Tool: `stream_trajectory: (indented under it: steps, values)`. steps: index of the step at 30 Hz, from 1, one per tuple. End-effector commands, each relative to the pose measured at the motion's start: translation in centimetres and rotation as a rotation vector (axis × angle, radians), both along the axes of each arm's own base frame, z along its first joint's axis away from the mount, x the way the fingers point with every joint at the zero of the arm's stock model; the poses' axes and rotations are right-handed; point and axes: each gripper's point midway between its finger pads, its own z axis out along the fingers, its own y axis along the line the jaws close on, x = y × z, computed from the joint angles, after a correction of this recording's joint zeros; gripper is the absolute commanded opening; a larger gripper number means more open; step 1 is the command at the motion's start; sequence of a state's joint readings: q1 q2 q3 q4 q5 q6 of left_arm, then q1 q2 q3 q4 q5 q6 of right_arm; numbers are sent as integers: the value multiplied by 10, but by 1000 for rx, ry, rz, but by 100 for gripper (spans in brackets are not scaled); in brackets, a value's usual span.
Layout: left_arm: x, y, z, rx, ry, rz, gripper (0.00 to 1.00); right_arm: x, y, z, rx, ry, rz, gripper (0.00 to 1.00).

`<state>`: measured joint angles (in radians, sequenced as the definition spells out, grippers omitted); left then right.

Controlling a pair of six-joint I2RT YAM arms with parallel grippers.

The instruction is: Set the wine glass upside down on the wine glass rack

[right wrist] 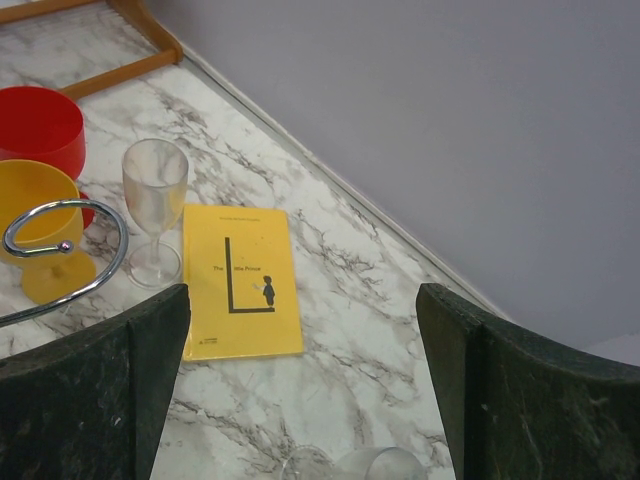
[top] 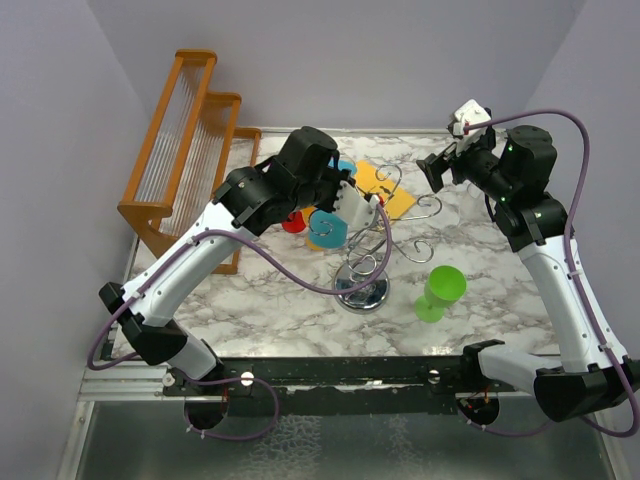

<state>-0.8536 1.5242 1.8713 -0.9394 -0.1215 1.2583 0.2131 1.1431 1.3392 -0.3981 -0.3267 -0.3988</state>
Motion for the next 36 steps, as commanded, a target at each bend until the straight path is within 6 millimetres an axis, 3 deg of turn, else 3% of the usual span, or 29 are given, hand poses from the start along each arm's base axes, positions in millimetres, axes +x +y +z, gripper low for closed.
stream_trajectory:
  steps: [1,10,36]
  values:
    - [-6,14,12,10,-31,25,0,1,-3,0,-11,-11,-10,94]
    - [-27,11,12,-27,45,-37,0,2,-2,-2,-14,-3,-4,95]
    - [-54,3,5,-74,142,-138,0,-2,15,-5,15,47,86,95]
